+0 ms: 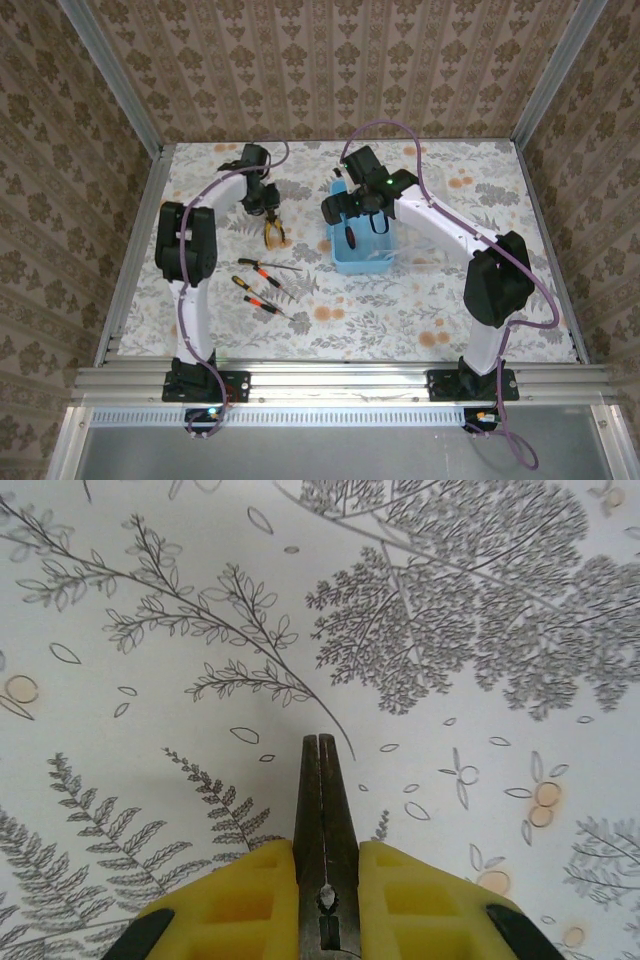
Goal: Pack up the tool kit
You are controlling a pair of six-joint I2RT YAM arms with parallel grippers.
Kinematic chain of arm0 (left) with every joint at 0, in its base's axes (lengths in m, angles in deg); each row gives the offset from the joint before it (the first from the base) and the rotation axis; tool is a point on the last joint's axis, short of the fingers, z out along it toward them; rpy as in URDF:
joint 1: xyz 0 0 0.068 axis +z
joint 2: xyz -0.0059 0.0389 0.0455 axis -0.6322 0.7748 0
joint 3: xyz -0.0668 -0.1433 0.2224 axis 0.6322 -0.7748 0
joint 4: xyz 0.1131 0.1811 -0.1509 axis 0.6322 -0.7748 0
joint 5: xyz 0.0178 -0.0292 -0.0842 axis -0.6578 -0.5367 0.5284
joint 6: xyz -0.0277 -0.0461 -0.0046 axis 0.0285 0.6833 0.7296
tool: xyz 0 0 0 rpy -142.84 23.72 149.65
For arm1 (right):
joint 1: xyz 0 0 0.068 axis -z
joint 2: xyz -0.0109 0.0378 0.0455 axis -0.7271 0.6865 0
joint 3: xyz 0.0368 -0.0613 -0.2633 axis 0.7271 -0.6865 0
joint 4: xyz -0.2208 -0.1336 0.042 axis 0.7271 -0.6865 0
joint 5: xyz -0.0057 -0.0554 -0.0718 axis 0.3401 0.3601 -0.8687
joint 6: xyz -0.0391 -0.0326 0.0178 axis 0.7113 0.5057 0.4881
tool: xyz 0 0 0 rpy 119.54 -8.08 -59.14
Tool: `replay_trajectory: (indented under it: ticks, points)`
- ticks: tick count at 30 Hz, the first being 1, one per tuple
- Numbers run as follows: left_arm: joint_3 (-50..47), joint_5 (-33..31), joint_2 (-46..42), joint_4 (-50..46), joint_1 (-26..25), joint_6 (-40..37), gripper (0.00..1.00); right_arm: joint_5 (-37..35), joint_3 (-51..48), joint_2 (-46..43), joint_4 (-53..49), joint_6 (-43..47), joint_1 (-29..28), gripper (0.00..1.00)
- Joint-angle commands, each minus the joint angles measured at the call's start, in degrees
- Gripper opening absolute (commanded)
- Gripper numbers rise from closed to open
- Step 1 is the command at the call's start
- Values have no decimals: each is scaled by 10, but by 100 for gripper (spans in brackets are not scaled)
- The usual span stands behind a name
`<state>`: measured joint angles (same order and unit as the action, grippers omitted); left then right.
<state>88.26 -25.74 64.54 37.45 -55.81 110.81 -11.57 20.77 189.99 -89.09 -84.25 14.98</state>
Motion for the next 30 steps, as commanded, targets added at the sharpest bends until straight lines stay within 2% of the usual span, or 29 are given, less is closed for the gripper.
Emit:
replay_trajectory:
  ticks: [1, 8, 12, 18, 25, 30]
  points:
    - [15, 22, -64, -2, -5, -13, 0, 39, -9, -30, 17, 9, -1, 100]
    - [18, 36, -113, -13, -9, -15, 0, 76, -13, -37, 35, 15, -8, 100]
    - [15, 60, -138, -9, -13, -8, 0, 121, -14, -33, 50, 17, -17, 100]
    - [7, 146, -159, 38, -32, 20, 0, 145, 14, -3, 77, 9, -45, 100]
    - [5, 174, -174, 57, -60, 33, 0, 159, 22, 34, 103, -11, -46, 87]
    - [3, 188, -188, 63, -69, 38, 0, 144, 20, 39, 111, -15, -46, 83]
